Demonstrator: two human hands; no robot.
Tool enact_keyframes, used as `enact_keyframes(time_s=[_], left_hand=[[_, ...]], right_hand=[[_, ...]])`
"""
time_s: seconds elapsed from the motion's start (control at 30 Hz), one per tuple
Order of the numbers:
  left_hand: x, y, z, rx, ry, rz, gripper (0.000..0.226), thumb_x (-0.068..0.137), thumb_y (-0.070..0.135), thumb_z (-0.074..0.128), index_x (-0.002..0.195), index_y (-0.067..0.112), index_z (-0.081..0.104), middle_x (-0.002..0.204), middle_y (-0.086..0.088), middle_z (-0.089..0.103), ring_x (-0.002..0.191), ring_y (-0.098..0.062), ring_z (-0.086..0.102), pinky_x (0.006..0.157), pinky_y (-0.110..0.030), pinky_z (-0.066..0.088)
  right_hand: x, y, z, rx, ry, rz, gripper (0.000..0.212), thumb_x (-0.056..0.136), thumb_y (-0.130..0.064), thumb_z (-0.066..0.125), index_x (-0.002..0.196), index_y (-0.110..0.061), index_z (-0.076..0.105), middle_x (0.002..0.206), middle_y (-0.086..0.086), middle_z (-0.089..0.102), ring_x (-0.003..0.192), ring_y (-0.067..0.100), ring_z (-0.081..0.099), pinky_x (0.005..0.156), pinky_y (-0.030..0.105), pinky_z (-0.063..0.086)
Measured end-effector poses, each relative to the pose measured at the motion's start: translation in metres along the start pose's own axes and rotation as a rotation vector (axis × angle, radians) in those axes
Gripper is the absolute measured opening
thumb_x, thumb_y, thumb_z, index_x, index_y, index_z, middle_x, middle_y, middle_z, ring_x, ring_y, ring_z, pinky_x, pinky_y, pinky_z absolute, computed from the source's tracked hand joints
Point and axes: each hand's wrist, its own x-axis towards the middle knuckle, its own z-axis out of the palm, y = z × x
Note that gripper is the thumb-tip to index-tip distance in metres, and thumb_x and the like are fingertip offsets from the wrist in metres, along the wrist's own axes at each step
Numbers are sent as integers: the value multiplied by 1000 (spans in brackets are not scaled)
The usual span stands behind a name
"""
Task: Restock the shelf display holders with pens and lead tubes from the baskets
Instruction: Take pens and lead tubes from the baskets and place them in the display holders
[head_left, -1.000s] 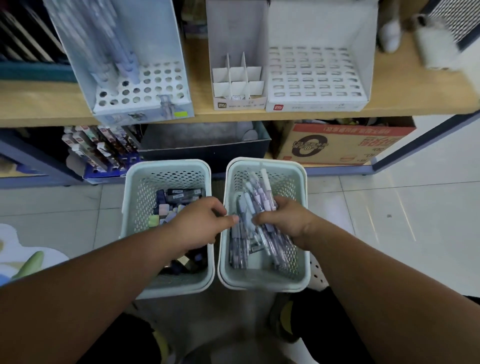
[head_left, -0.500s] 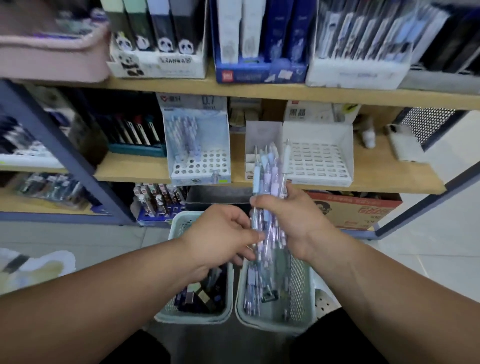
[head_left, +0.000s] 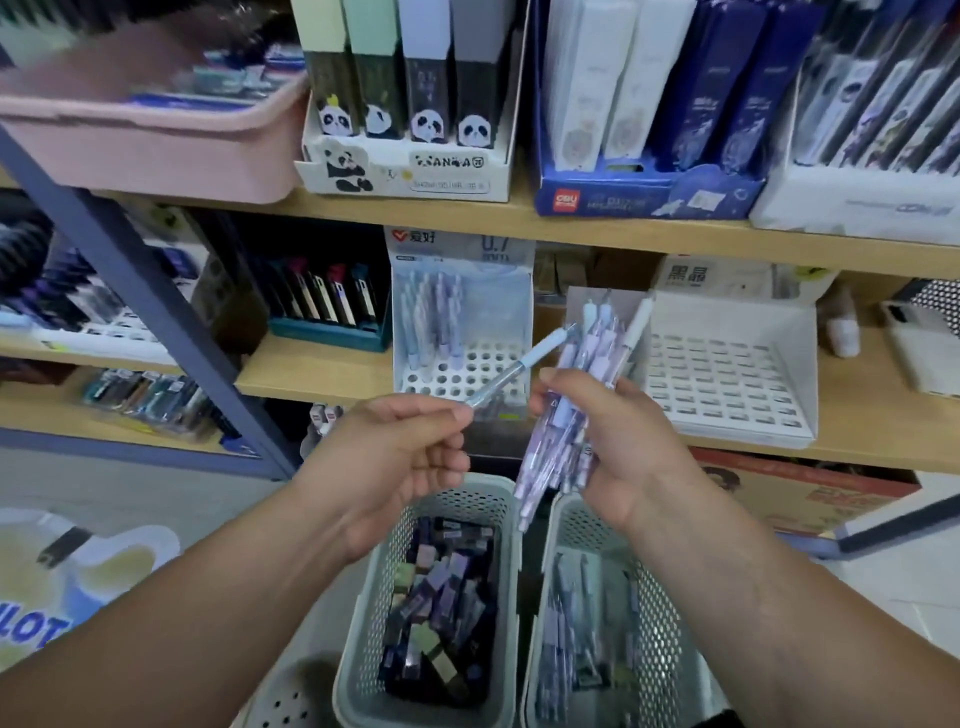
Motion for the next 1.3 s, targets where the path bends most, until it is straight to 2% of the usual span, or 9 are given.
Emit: enact_keyframes(time_s=[0.1, 0.27, 0.43, 0.57, 0.73, 0.9, 1.07, 1.2, 1.3], left_hand=[[19, 8, -17, 84, 84, 55, 29, 66, 17, 81, 90, 3, 74, 71, -11, 69, 59, -18, 66, 56, -26, 57], [37, 18, -45, 122, 181, 207, 5, 81, 4, 77, 80, 9, 78, 70, -12, 71, 60, -18, 67, 56, -25, 57], [47, 35, -63, 267, 307, 385, 11, 89, 9, 74, 80, 15, 79, 74, -6, 74, 67, -18, 70, 57, -26, 58], [55, 50, -69, 423, 405, 550, 9, 91, 19, 72, 85, 24, 77, 79, 1, 76, 69, -18, 74, 57, -26, 57], [67, 50, -64, 667, 492, 608, 15, 93, 23, 68, 81, 30, 73, 69, 4, 72, 68, -12, 73, 68, -43, 62], [72, 47, -52, 927, 490, 687, 14, 92, 19, 66, 80, 16, 73, 63, -3, 67, 61, -22, 65, 65, -38, 57], [76, 48, -49, 1022, 518, 706, 21, 93, 16, 62, 76, 5, 69, 62, -11, 65, 60, -31, 61, 61, -43, 53], [83, 47, -48, 1067, 527, 740, 22, 91, 14, 62, 74, 1, 66, 62, -15, 62, 58, -32, 58, 59, -38, 45], [88, 40, -46, 1110, 514, 718, 18, 90, 14, 66, 78, 2, 68, 60, -11, 63, 59, -26, 60, 57, -32, 47]], right_hand=[[18, -4, -2, 7, 49, 7, 29, 84, -3, 75, 111, -8, 68, 76, 7, 72, 63, 14, 70, 54, 25, 55], [31, 4, -5, -136, 85, 70, 33, 82, -7, 77, 114, -6, 68, 74, 6, 73, 60, 9, 71, 45, 22, 52], [34, 11, -2, -254, 98, 85, 32, 80, -9, 78, 110, -7, 68, 70, 2, 73, 52, -2, 67, 40, 16, 48], [32, 17, 0, -271, 99, 79, 31, 77, -8, 81, 105, -11, 70, 76, 7, 76, 64, 10, 73, 46, 25, 53], [29, 20, 0, -305, 97, 66, 33, 77, -9, 82, 107, -13, 70, 81, 5, 78, 71, 13, 75, 53, 25, 55], [25, 16, -3, -287, 91, 51, 32, 79, -6, 80, 107, -11, 68, 83, 7, 78, 66, 12, 74, 45, 20, 53], [24, 13, -8, -310, 95, 40, 30, 80, -7, 79, 107, -11, 67, 93, 14, 77, 61, 5, 71, 40, 13, 47], [25, 11, -10, -348, 85, 39, 30, 80, -13, 80, 107, -15, 66, 85, 10, 78, 69, 6, 72, 59, 26, 45], [25, 11, -12, -351, 70, 38, 29, 80, -11, 80, 105, -15, 66, 84, 8, 79, 75, 14, 73, 55, 25, 51]])
